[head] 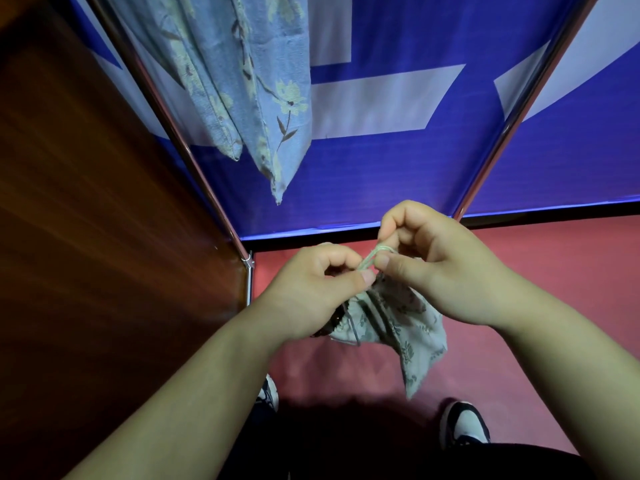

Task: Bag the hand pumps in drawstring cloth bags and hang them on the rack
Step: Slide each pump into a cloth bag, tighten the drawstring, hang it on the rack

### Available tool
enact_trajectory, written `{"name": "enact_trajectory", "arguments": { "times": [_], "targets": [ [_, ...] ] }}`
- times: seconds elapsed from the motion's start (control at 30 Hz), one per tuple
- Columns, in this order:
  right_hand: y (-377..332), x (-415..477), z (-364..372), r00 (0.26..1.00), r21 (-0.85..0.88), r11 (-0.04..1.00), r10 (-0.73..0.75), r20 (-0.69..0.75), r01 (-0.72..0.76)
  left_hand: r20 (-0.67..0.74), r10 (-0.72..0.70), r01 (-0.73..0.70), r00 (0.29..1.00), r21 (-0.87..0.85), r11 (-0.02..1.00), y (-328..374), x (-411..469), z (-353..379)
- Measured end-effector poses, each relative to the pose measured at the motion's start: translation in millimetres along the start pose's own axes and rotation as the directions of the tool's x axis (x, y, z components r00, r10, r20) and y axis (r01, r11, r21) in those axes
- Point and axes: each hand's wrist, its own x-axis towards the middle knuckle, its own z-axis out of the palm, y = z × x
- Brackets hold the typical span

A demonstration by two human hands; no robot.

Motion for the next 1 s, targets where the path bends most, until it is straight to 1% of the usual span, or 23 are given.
{"name": "enact_trajectory", "arguments": {
  "times": [0.1, 0.13, 0.17, 0.23, 0.27, 0.3, 0.37, 0.43, 0.57, 0.63, 0.7, 0.77, 0.83, 0.9, 1.0],
  "targets": [
    [7, 1, -2, 0.998, 0.054, 0.997, 0.058, -0.025, -0.056, -0.048, 0.011, -0.015, 0.999, -0.083, 0.996, 4, 1, -2],
    [11, 2, -2, 0.995, 0.036, 0.996, 0.087, -0.046, -0.085, -0.06, 0.009, -0.016, 0.998, -0.105, 0.994, 5, 1, -3],
    [15, 2, -3, 0.992, -0.024, 0.994, 0.103, -0.067, -0.105, -0.069, 0.01, -0.018, 0.998, -0.115, 0.993, 6, 1, -4],
    [21, 1, -1, 0.993, -0.205, 0.973, 0.09, -0.075, -0.103, -0.087, 0.038, -0.047, 0.996, -0.105, 0.993, 7, 0, -8],
    [23, 0, 1, 0.996, -0.262, 0.961, 0.073, -0.06, -0.086, -0.096, 0.063, -0.072, 0.993, -0.094, 0.993, 8, 0, -10],
    [24, 1, 3, 0.998, -0.276, 0.959, 0.057, -0.041, -0.066, -0.103, 0.092, -0.1, 0.99, -0.076, 0.992, 9, 0, -12],
    [24, 1, 8, 1.0, -0.236, 0.971, 0.023, -0.015, -0.026, -0.109, 0.139, -0.143, 0.984, -0.024, 0.989, 13, -3, -16],
    [24, 2, 13, 1.0, -0.203, 0.979, 0.006, -0.025, -0.011, -0.104, 0.16, -0.159, 0.982, 0.012, 0.987, 16, -6, -20],
    [26, 6, 17, 0.997, -0.186, 0.98, 0.06, -0.054, -0.069, -0.07, 0.202, -0.198, 0.977, 0.054, 0.979, 22, -11, -27],
    [28, 9, 19, 0.995, -0.086, 0.992, 0.091, -0.033, -0.093, -0.068, 0.218, -0.217, 0.974, 0.03, 0.976, 25, -12, -28],
    [31, 9, 23, 0.996, 0.08, 0.993, 0.087, 0.025, -0.089, -0.084, 0.225, -0.223, 0.971, 0.032, 0.974, 28, -13, -28],
    [30, 10, 28, 0.994, 0.242, 0.965, 0.086, 0.066, -0.099, -0.12, 0.225, -0.219, 0.967, 0.062, 0.974, 28, -13, -28],
    [26, 10, 33, 0.995, 0.335, 0.938, 0.069, 0.065, -0.087, -0.196, 0.22, -0.207, 0.956, 0.086, 0.975, 26, -11, -28],
    [23, 10, 37, 0.998, 0.345, 0.937, 0.043, 0.04, -0.054, -0.283, 0.202, -0.183, 0.938, 0.091, 0.979, 26, -11, -26],
    [21, 10, 40, 1.0, 0.303, 0.953, 0.017, 0.004, -0.017, -0.34, 0.174, -0.169, 0.924, 0.046, 0.985, 31, -12, -20]
  ]
}}
